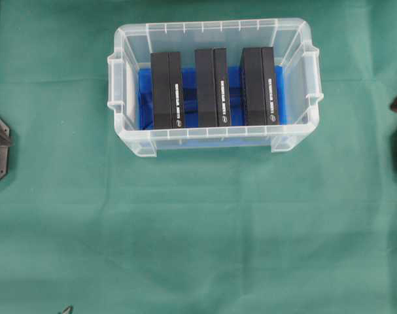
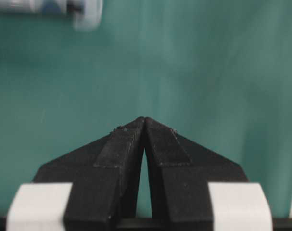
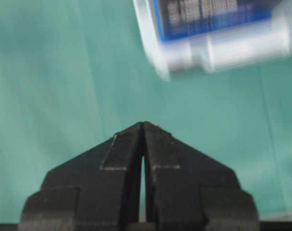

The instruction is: Take the box out of the case with both arms.

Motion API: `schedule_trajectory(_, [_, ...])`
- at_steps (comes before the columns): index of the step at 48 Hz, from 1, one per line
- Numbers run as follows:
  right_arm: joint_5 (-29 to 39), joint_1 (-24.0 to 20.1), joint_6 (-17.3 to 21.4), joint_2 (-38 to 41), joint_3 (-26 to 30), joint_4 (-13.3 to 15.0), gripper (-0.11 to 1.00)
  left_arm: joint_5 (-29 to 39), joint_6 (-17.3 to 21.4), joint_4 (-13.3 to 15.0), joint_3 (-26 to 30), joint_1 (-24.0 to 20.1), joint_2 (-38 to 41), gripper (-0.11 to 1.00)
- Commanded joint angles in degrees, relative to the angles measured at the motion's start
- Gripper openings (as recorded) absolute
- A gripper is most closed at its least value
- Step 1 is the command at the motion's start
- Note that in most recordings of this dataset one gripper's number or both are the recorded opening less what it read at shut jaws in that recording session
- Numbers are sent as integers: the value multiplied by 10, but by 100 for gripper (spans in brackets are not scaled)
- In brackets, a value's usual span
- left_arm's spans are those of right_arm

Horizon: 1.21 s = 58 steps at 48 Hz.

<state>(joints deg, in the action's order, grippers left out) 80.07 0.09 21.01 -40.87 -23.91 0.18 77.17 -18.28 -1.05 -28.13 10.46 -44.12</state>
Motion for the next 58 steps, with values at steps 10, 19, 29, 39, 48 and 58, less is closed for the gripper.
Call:
schedule_trajectory(10, [174, -3, 0, 39, 14, 19, 0, 85, -2, 0, 21, 11, 16, 0])
schedule_trajectory(19, [146, -3, 4, 40, 15, 27, 0, 87, -11, -2, 21, 11, 16, 0])
schedule_trajectory(29, [148, -2, 133, 44, 15, 35, 0, 88, -121, -4, 21, 10, 16, 0])
schedule_trajectory(39, [146, 0, 382, 42, 15, 48, 0, 89, -379, -6, 21, -3, 15, 0])
schedule_trajectory(48, [145, 1, 533, 44, 15, 44, 0, 91, -634, -15, 21, -6, 15, 0])
schedule_trajectory(58, [145, 0, 601, 47, 15, 40, 0, 89, -715, -12, 23, 7, 24, 0])
